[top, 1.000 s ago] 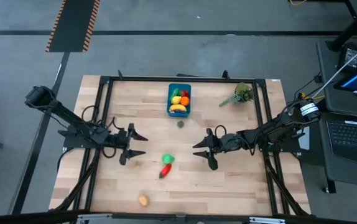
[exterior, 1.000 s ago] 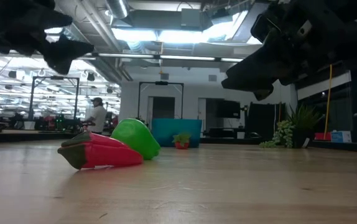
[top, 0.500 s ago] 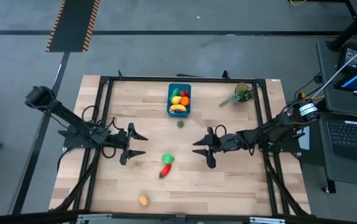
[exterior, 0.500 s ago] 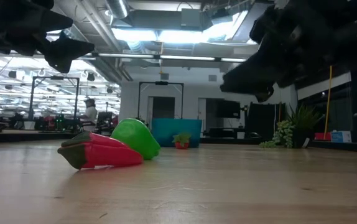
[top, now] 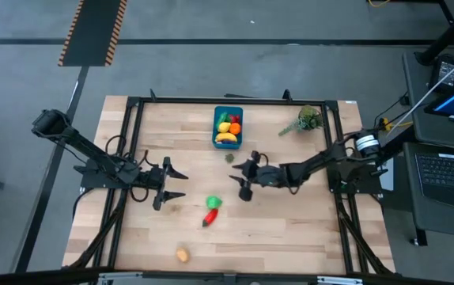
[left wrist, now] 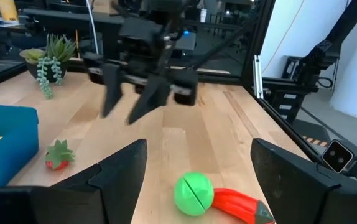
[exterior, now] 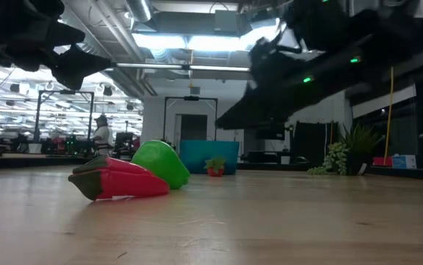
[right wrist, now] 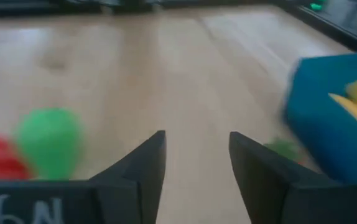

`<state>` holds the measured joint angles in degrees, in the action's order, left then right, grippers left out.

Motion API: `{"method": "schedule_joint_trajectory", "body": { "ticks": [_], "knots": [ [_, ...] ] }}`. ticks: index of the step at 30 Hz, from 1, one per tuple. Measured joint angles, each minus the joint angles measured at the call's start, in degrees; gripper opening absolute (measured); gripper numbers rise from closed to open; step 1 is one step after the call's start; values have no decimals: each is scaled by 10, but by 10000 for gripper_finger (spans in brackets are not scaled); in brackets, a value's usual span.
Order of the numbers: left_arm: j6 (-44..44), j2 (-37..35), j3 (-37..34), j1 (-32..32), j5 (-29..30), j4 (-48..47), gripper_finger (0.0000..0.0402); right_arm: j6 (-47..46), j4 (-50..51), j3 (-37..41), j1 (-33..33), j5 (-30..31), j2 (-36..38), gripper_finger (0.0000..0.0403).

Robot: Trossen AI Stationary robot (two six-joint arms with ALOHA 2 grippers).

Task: Pick and placing Produce into tupperware
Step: Put the strawberry into the blue bin

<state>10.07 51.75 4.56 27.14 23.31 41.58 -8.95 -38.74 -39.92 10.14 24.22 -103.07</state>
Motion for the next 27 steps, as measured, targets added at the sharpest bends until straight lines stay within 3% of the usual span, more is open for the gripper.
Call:
{"method": "schedule_joint_trajectory", "body": {
  "ticks": [12,27],
  "knots": [
    [0,0,0,0,0,-8,280,-64,174,-109,-40,3,-38,297],
    [1,0,0,0,0,-24,280,-244,233,-114,-82,3,-39,283]
  ]
}}
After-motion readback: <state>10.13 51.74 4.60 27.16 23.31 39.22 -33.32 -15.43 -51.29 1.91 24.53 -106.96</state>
